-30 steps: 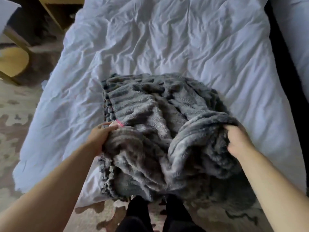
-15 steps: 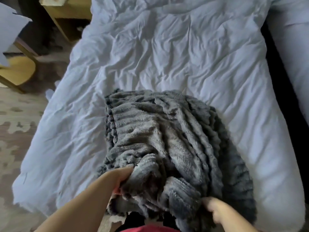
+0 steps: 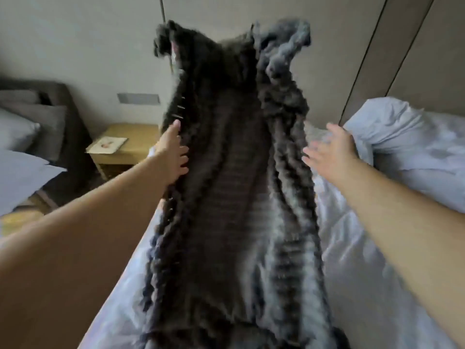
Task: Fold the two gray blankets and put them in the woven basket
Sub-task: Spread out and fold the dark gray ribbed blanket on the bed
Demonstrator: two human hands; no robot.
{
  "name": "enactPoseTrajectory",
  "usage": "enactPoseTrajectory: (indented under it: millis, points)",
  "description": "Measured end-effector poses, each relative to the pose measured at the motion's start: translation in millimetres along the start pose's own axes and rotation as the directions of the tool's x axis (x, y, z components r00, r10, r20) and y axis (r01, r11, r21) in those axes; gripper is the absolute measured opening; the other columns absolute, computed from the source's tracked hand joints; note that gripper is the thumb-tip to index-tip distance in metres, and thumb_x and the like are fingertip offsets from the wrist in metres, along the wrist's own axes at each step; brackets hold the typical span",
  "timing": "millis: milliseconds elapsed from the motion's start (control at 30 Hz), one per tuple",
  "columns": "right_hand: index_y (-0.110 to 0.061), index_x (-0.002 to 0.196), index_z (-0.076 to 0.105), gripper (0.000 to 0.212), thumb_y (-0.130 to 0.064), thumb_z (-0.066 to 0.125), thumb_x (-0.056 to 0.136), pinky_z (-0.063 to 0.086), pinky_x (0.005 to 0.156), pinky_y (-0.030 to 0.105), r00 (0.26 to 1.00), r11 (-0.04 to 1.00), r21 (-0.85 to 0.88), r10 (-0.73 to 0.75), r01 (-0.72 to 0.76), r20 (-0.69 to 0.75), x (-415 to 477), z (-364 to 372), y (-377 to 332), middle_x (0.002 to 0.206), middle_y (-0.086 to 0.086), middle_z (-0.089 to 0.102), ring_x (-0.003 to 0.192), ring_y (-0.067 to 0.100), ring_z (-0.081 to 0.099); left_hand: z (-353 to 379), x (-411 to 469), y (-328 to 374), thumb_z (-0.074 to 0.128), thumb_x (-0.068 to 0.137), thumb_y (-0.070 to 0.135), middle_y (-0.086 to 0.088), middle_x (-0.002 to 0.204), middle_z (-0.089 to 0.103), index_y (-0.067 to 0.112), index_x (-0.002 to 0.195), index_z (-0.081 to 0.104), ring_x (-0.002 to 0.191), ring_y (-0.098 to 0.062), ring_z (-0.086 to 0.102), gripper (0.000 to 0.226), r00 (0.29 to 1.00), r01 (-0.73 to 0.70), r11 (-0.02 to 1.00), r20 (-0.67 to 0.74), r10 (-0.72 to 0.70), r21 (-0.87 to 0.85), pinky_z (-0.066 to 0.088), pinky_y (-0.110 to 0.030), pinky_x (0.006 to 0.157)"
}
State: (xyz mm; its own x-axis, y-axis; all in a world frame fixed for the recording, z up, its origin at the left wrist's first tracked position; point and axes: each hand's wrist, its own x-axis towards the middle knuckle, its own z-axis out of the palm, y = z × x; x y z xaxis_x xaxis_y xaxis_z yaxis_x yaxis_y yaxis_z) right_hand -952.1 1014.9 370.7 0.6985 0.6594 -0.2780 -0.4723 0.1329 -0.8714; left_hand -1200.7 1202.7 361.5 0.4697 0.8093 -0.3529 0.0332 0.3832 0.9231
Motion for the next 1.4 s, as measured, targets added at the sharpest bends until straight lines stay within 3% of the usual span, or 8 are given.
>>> enactPoseTrajectory:
  millis: [267, 433, 567, 767, 933, 1133, 1233, 1400]
  points:
    - [-0.014, 0.082, 0.053, 0.015, -0.024, 0.049, 0.094, 0.042, 0.061, 0.03, 0.91, 0.881, -0.259, 0.341, -0.397, -0.236, 30.8, -107.7, 163.4, 0.08, 0.006, 0.06, 0.067, 0.02, 0.054, -42.1, 29.2, -184.9, 0.062, 0.091, 0.026, -0.005, 0.054, 0.043, 0.014, 0.065, 0.053, 0.049, -0.02, 0.038, 0.03, 0.968, 0.176, 0.773, -0.251, -0.022, 0.61, 0.03, -0.027, 0.052]
    - [-0.011, 0.099, 0.058, 0.013, -0.021, 0.058, 0.092, 0.037, 0.058, 0.026, 0.845, 0.54, -0.65, 0.358, -0.534, -0.397, 5.9, -185.8, 277.4, 0.078, 0.008, 0.056, 0.066, 0.022, 0.051, -94.2, 1.7, -311.0, 0.067, 0.085, 0.031, -0.016, 0.09, 0.066, 0.001, 0.116, 0.056, 0.084, -0.03, 0.062, 0.045, 0.863, 0.501, 0.531, -0.439, -0.25, 0.683, 0.051, -0.033, 0.076]
    - [-0.006, 0.142, 0.036, 0.072, -0.031, 0.07, 0.083, 0.039, 0.098, 0.04, 0.838, 0.069, -0.837, 0.119, -0.542, -0.533, -36.8, -263.9, 336.5, 0.138, 0.023, 0.043, 0.125, 0.039, 0.044, -136.5, -48.2, -393.8, 0.08, 0.074, 0.037, -0.026, 0.127, 0.053, -0.007, 0.135, 0.033, 0.116, -0.04, 0.053, 0.089, 0.688, 0.704, 0.526, -0.642, -0.339, 0.477, 0.048, -0.044, 0.095]
    - [-0.002, 0.15, 0.022, 0.096, -0.04, 0.075, 0.079, 0.029, 0.113, 0.048, 0.673, 0.254, -0.637, 0.44, -0.728, -0.594, -104.8, -343.6, 361.0, 0.154, 0.015, 0.03, 0.138, 0.036, 0.033, -152.8, -130.2, -458.4, 0.073, 0.077, 0.05, -0.014, 0.07, 0.063, 0.005, 0.076, 0.064, 0.064, -0.026, 0.059, 0.046, 0.701, 0.706, 0.529, -0.566, -0.433, 0.471, 0.045, -0.029, 0.059]
    - [-0.003, 0.128, 0.058, 0.077, -0.022, 0.089, 0.06, 0.037, 0.11, 0.041, 0.425, -0.009, -0.696, 0.787, -0.718, -0.448, -176.7, -331.9, 355.3, 0.125, 0.009, 0.065, 0.119, 0.026, 0.057, -132.9, -195.6, -458.5, 0.073, 0.079, 0.047, -0.006, 0.072, 0.064, 0.011, 0.074, 0.061, 0.066, -0.021, 0.059, 0.038, 0.717, 0.689, 0.479, -0.415, -0.56, 0.544, 0.043, -0.025, 0.058]
    - [-0.002, 0.11, 0.058, 0.034, -0.01, 0.072, 0.081, 0.05, 0.092, 0.044, 0.93, 0.487, -0.802, 0.293, -0.345, -0.222, -104.0, -229.0, 254.1, 0.116, 0.02, 0.063, 0.105, 0.035, 0.061, -116.4, -113.5, -338.6, 0.069, 0.082, 0.019, -0.021, 0.095, 0.068, 0.002, 0.102, 0.065, 0.076, -0.026, 0.059, 0.026, 0.885, 0.351, 0.757, -0.458, -0.077, 0.551, 0.049, -0.037, 0.07]
    - [-0.018, 0.109, 0.061, 0.028, -0.026, 0.07, 0.084, 0.052, 0.09, 0.045, 0.987, 0.735, -0.667, 0.023, -0.124, -0.157, -79.1, -204.4, 220.7, 0.116, 0.009, 0.064, 0.099, 0.028, 0.063, -112.1, -92.6, -296.6, 0.067, 0.083, 0.036, -0.008, 0.103, 0.061, 0.016, 0.127, 0.052, 0.075, -0.018, 0.056, 0.051, 0.856, 0.14, 0.872, -0.501, 0.131, 0.469, 0.045, -0.029, 0.072]
    - [-0.015, 0.15, 0.025, 0.088, -0.05, 0.068, 0.082, 0.031, 0.106, 0.04, 0.933, 0.47, -0.809, 0.111, -0.354, -0.344, -122.0, -262.5, 257.2, 0.152, 0.008, 0.035, 0.135, 0.03, 0.038, -140.2, -143.5, -357.9, 0.072, 0.079, 0.048, -0.014, 0.094, 0.061, 0.006, 0.13, 0.048, 0.071, -0.026, 0.054, 0.07, 0.841, 0.478, 0.646, -0.522, -0.142, 0.595, 0.045, -0.03, 0.067]
